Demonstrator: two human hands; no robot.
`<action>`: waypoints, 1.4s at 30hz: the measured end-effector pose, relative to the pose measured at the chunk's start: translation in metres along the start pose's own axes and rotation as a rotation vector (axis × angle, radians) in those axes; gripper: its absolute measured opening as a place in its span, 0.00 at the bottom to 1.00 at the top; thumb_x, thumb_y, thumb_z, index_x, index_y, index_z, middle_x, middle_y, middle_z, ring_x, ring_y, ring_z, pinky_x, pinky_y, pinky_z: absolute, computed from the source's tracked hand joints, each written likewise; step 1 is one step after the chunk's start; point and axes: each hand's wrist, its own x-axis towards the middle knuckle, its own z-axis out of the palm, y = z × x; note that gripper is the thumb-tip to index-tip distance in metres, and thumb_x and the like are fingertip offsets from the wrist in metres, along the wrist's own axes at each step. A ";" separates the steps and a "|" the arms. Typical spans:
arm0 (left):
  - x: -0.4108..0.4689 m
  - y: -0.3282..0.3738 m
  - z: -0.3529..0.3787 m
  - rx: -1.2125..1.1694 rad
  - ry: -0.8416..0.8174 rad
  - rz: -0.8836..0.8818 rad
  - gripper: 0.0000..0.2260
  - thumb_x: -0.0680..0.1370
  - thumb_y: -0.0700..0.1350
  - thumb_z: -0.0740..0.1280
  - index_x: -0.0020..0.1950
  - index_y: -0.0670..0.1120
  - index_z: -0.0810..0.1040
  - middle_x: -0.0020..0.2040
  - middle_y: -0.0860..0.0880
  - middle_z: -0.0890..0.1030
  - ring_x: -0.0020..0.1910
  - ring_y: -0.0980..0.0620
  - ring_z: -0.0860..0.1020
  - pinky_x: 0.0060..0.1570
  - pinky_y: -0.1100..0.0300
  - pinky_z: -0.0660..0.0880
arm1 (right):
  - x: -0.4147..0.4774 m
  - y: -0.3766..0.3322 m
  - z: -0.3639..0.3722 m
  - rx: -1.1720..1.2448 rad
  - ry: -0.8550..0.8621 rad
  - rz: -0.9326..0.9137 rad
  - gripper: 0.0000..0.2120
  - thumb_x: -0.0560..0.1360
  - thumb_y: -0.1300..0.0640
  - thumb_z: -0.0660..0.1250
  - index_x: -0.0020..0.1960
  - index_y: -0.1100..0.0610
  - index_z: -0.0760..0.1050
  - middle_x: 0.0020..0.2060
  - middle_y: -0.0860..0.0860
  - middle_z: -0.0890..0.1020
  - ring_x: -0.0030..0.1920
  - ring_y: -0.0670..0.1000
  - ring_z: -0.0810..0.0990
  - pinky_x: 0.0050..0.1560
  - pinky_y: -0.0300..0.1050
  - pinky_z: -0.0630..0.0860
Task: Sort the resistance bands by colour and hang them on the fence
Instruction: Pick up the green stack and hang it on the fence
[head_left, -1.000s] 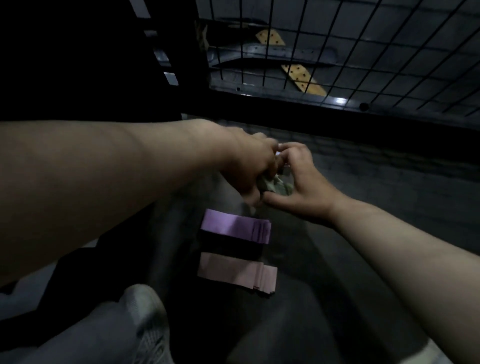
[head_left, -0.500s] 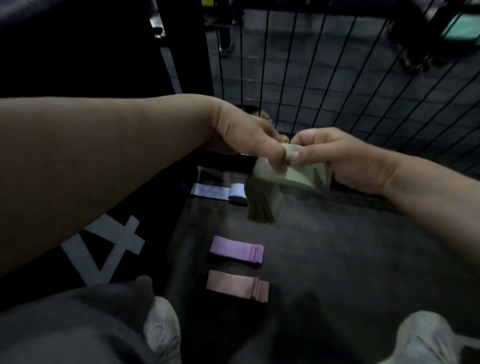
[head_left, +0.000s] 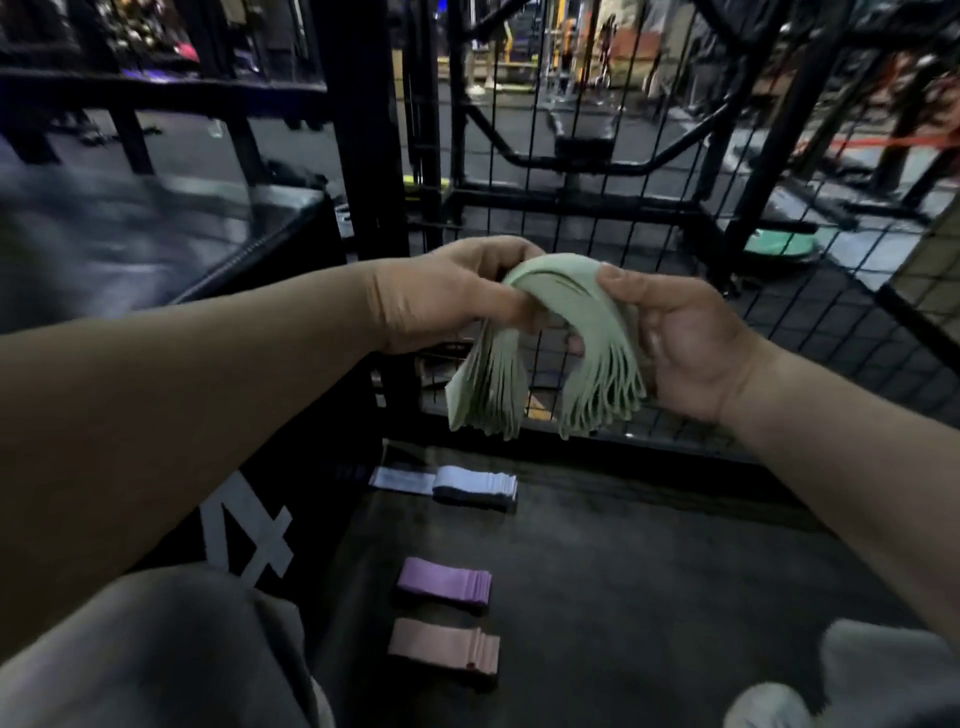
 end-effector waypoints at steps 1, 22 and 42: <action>-0.004 0.011 0.005 -0.022 0.015 0.015 0.19 0.66 0.42 0.74 0.54 0.42 0.75 0.48 0.43 0.80 0.48 0.45 0.76 0.57 0.44 0.70 | -0.007 -0.004 0.004 0.013 0.008 -0.012 0.16 0.73 0.50 0.63 0.49 0.55 0.87 0.38 0.53 0.84 0.34 0.50 0.81 0.36 0.42 0.80; -0.084 0.154 0.054 -0.052 0.167 -0.026 0.20 0.73 0.30 0.70 0.63 0.40 0.69 0.50 0.40 0.82 0.46 0.44 0.83 0.46 0.52 0.81 | -0.076 -0.082 0.088 -0.021 -0.046 -0.184 0.22 0.82 0.42 0.57 0.61 0.57 0.79 0.42 0.54 0.76 0.38 0.51 0.74 0.44 0.47 0.70; -0.156 0.202 0.065 0.288 0.141 0.089 0.20 0.74 0.45 0.76 0.62 0.44 0.75 0.55 0.43 0.83 0.54 0.43 0.82 0.59 0.47 0.77 | -0.144 -0.117 0.158 -0.090 -0.070 -0.138 0.21 0.82 0.43 0.57 0.55 0.56 0.81 0.35 0.53 0.76 0.33 0.51 0.72 0.36 0.43 0.70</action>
